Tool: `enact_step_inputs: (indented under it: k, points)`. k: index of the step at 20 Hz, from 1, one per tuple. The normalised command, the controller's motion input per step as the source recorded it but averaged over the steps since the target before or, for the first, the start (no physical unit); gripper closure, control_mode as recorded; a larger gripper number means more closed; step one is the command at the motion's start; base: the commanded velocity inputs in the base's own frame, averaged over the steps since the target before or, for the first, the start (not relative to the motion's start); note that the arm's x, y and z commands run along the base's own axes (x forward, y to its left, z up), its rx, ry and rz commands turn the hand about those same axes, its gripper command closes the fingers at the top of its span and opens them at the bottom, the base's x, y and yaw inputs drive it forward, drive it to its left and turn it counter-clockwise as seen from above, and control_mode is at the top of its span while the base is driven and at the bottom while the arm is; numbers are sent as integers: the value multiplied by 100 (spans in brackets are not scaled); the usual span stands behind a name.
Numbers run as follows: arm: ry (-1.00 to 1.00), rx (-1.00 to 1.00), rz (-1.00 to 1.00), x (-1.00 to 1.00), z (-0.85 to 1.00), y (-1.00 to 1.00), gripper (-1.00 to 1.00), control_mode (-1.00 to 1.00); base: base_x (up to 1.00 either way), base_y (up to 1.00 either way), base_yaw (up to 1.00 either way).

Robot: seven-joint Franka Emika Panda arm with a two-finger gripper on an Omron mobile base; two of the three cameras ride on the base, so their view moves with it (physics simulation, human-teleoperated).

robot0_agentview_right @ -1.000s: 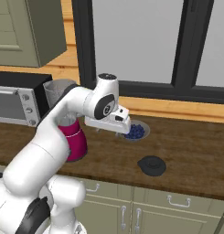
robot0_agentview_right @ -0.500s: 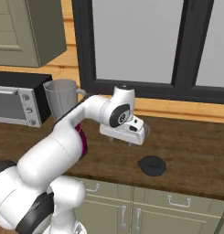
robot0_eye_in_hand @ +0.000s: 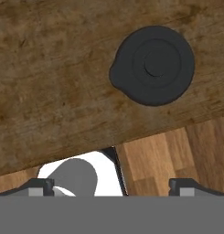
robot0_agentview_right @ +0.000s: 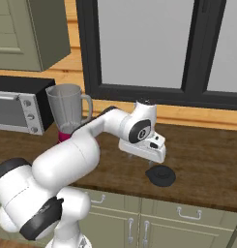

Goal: Close the lid blender by securely placing the lid on top.

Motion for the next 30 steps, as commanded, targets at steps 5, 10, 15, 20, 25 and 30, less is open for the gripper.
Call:
enact_step_inputs:
  k: [5,10,15,20,25,30]
  points:
    - [3,0,0,0,-24,-50,-100,-100,0,0,0]
    - [1,0,0,2,-21,-40,-100,-100,0,0,0]
    - [0,2,0,19,-17,-45,-100,-100,0,0,0]
    - [0,0,3,33,-11,-17,-100,-100,0,0,0]
    - [0,0,9,33,-23,-1,-100,-100,0,0,0]
    - [0,0,12,19,-35,0,-100,-100,0,0,0]
